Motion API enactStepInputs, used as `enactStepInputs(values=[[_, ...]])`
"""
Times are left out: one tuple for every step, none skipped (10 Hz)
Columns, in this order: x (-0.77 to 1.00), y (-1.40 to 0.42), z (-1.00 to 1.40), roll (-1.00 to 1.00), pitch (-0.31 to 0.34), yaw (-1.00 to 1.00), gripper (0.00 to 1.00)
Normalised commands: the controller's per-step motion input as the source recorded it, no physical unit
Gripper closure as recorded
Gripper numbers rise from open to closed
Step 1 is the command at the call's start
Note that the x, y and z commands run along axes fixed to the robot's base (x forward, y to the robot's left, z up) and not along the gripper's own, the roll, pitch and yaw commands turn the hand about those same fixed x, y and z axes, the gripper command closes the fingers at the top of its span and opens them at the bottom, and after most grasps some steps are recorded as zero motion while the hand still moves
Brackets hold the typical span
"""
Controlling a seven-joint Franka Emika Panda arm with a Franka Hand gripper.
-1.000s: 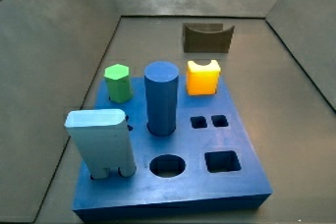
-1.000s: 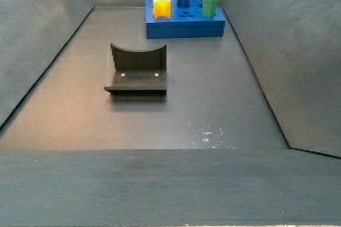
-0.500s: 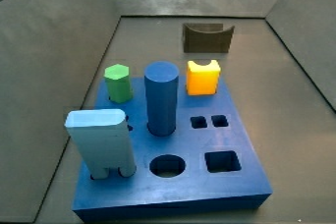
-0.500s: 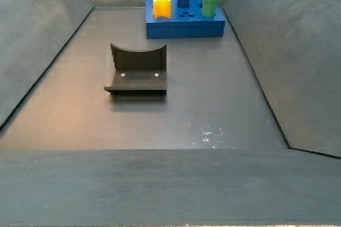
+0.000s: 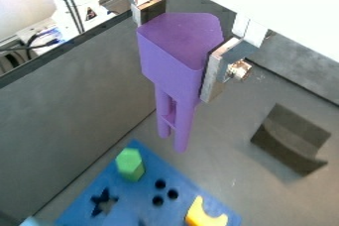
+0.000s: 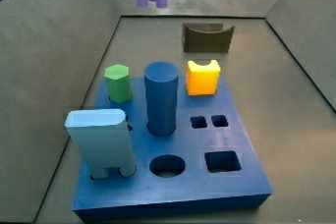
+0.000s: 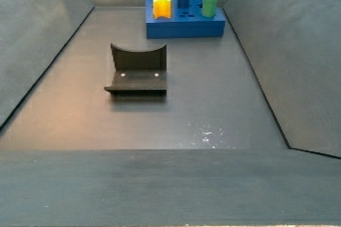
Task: Pick up the 3 prong object. Move up. Move to above the board. Insert the 3 prong object.
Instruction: Move to above the board, then insert the 3 prong object.
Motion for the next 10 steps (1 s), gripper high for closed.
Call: enactStepInputs(values=[[0.23,-0.33,0.05,0.09,0.126,0.01,1.0],[0.0,0.0,0.0,-0.01,-0.001,0.0,1.0],[0.0,0.0,0.0,0.0,-0.004,0.0,1.0],[0.0,0.01,-0.01,-0.06,-0.023,-0.04,1.0],[0.0,0.0,-0.1,-0.04,-0.054,-0.18,1.0],[0.02,0.0,-0.18,-0.06,-0.066,-0.32,1.0],[0.09,0.06,-0.24,-0.09,-0.046,-0.39,1.0],[0.04,0.03,-0.26,-0.09,-0.089,-0.44,1.0],[0.03,0.03,-0.23,-0.07,-0.063,-0.43,1.0],[0.0,0.0,-0.23,-0.07,-0.074,-0.46,1.0]])
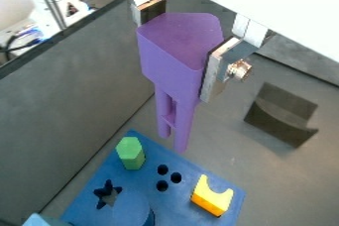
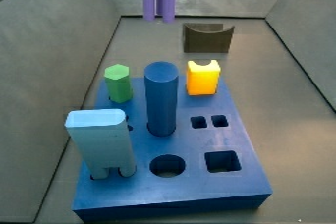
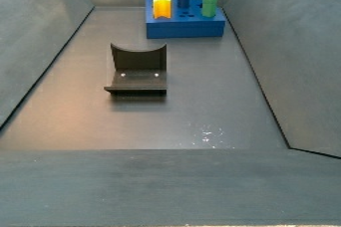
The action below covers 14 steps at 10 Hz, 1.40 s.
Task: Pick up the 3 prong object. Move up. Move to above the board. Insert the 3 prong object.
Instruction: Insert the 3 prong object.
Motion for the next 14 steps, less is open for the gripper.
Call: enactStepInputs(values=[[0.0,0.0,-0.22,-0.06,-0.094,-0.61,1.0],[0.0,0.0,-0.21,-0.07,-0.109,-0.65,1.0],[0.0,0.0,-0.17,-0.06,-0.104,-0.71,1.0],[0.0,0.0,-0.17,-0.07,-0.101,-0.73,1.0],[0.0,0.0,-0.16,-0.07,-0.094,-0.71,1.0],[0.0,0.0,-0.16,-0.07,-0.084,-0.71,1.0],[0.0,0.0,-0.12,-0.08,-0.106,-0.72,1.0],[0.0,0.0,-0.13,-0.08,-0.103,-0.73,1.0],[0.0,0.0,-0.18,-0.06,-0.113,-0.76,1.0],[0.0,0.0,-0.21,-0.04,-0.101,-0.76,1.0],[0.0,0.0,-0.21,-0.03,-0.103,-0.76,1.0],[0.0,0.0,-0.23,-0.03,-0.093,-0.79,1.0],[0.0,0.0,-0.25,-0.03,-0.089,-0.77,1.0],[0.0,0.0,-0.2,-0.01,-0.084,-0.7,1.0]])
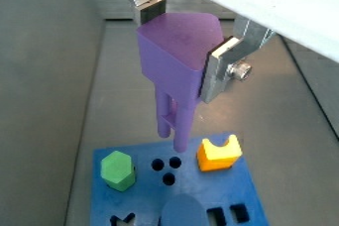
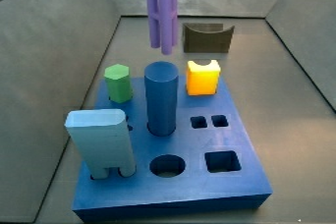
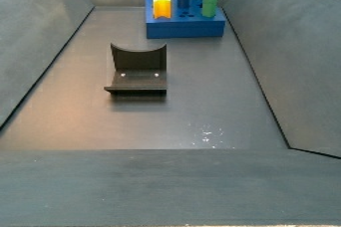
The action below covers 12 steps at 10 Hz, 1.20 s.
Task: Pick up the 3 prong object. Move up. Move to above the board. Insert the 3 prong object.
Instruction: Insert the 3 prong object.
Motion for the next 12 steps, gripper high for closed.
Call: enactStepInputs(values=[[0.0,0.0,-0.25,-0.01,-0.097,-0.68,1.0],[-0.03,0.0,-0.26,0.0,-0.074,-0.64,1.0],[-0.04,0.0,-0.31,0.0,-0.079,-0.63,1.0],[-0.15,0.0,-0.31,0.0,-0.086,-0.56,1.0],[-0.03,-0.09,-0.36,0.02,-0.074,-0.39,1.0],[-0.02,-0.15,-0.37,0.05,-0.059,-0.33,1.0],[0.0,-0.16,-0.34,0.04,-0.034,-0.29,1.0],[0.01,-0.12,-0.26,0.02,-0.017,-0.21,1.0],[0.0,-0.03,-0.2,0.03,0.0,-0.14,1.0],[0.0,0.0,-0.31,0.04,0.0,-0.11,1.0],[0.0,-0.01,-0.31,0.05,0.0,-0.09,1.0],[0.07,-0.02,-0.17,0.0,0.0,-0.1,1.0]])
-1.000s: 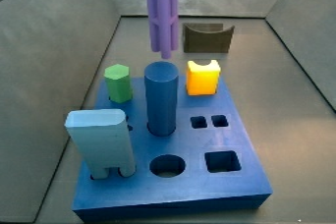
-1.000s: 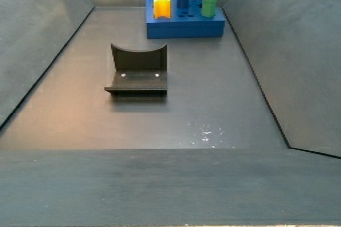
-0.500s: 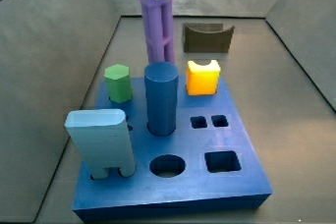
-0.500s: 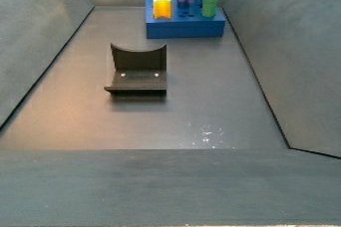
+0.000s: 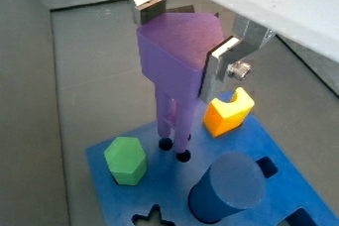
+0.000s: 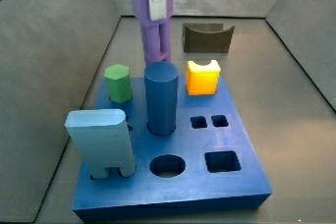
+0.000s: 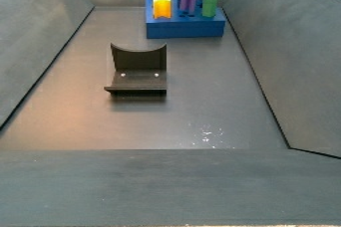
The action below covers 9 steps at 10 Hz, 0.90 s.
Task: Pick up the 3 prong object. Move up. Move to above the board. Insert the 3 prong object.
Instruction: Insert the 3 prong object.
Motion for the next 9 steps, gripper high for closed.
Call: enactStepInputs(values=[[0.15,-0.07,-0.25,0.0,-0.01,-0.1,1.0],[0.06,0.0,-0.1,0.0,0.0,-0.07,1.0],[0.0,0.0,-0.04,0.0,0.0,0.0,1.0],[0.0,0.0,-0.13,0.01,0.0,-0.01,1.0],[0.0,-0.01,-0.36,0.06,0.0,-0.05,1.0],[0.0,0.0,-0.21,0.02,0.0,-0.04,1.0],[0.01,0.0,-0.02,0.0,0.0,0.0,1.0],[0.14,-0.13,-0.27,0.0,0.0,0.0,1.0],[0.08,-0.13,-0.3,0.03,0.0,0.0,1.0]])
